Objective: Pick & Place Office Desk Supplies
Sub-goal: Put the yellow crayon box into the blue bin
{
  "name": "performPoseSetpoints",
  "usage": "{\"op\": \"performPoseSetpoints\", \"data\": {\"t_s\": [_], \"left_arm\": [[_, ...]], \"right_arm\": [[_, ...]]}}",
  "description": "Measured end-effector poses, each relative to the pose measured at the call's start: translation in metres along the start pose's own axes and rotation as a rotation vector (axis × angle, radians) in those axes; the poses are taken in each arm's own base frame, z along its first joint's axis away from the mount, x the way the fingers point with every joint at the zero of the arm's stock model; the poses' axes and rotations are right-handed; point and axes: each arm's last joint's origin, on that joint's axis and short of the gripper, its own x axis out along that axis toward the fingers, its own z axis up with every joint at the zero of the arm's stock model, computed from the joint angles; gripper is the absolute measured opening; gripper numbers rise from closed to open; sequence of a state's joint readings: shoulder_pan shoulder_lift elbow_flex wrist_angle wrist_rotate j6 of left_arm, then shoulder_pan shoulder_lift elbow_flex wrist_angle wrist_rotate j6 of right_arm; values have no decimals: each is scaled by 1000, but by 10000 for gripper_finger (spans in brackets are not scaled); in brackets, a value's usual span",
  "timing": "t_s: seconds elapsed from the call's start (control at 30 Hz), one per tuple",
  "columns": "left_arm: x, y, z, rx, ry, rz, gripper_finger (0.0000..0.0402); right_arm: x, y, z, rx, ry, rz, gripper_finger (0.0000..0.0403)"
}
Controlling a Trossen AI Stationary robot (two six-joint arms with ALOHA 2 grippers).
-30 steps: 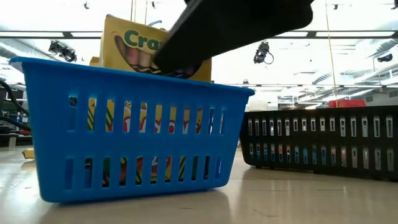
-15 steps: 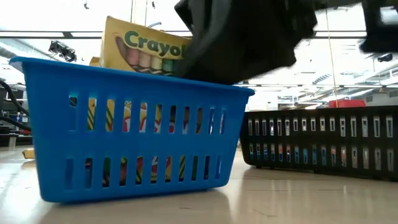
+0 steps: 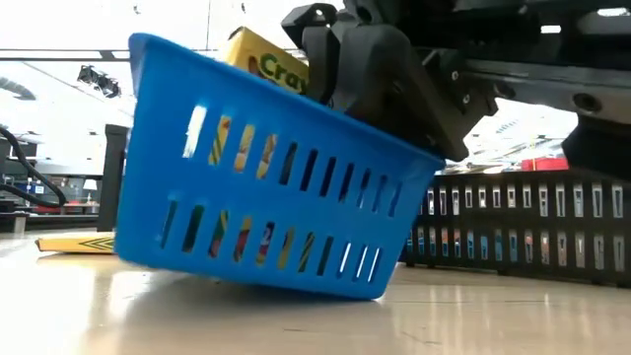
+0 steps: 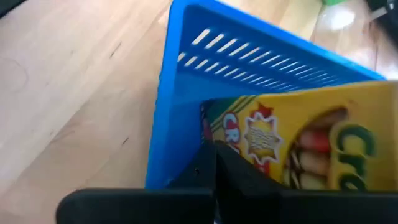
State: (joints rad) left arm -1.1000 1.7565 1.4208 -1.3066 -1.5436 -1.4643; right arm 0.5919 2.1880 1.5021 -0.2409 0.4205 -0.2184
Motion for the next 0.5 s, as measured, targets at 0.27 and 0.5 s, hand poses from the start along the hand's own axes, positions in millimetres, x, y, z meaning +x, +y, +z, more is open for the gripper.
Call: {"op": "performPoseSetpoints", "data": {"t_s": [0.27, 0.5], "left_arm": [[0, 0, 0, 1, 2, 0, 38], [0, 0, 0, 1, 3, 0, 38]], "right_arm": [[-1, 0, 1, -6, 1, -58, 0], [-2, 0, 4, 0, -25, -91, 0]]}}
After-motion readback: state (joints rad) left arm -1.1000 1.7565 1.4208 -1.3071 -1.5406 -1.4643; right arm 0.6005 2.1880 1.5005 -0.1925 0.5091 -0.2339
